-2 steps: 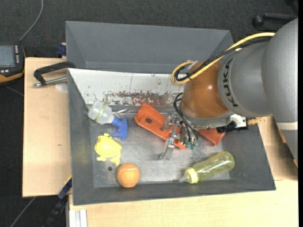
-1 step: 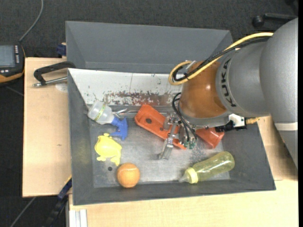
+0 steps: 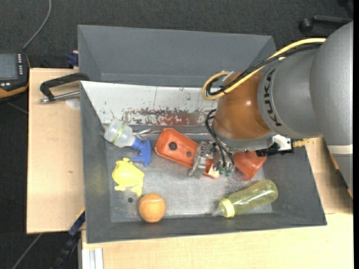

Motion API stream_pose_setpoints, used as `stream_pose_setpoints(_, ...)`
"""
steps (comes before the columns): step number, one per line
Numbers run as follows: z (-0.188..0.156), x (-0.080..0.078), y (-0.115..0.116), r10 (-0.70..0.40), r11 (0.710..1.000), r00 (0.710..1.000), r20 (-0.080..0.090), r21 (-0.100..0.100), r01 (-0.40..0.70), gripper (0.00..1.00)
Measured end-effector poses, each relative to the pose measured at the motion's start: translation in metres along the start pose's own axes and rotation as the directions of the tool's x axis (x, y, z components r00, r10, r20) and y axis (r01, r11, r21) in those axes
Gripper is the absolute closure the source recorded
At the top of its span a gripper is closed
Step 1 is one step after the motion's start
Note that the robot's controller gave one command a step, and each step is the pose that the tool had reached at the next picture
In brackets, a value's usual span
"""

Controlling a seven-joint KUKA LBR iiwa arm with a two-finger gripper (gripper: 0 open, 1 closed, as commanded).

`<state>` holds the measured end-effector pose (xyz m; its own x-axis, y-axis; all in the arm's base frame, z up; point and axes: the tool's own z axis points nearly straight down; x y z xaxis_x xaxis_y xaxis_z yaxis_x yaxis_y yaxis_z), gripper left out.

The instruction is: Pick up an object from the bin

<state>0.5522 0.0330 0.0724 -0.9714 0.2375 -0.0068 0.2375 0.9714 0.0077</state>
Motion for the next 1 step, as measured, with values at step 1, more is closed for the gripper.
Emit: stream_pose_setpoints(1,0.0000,0.0000,0.0000,0.000,1.000,1.000,0.000,0.000,0.000,1.00)
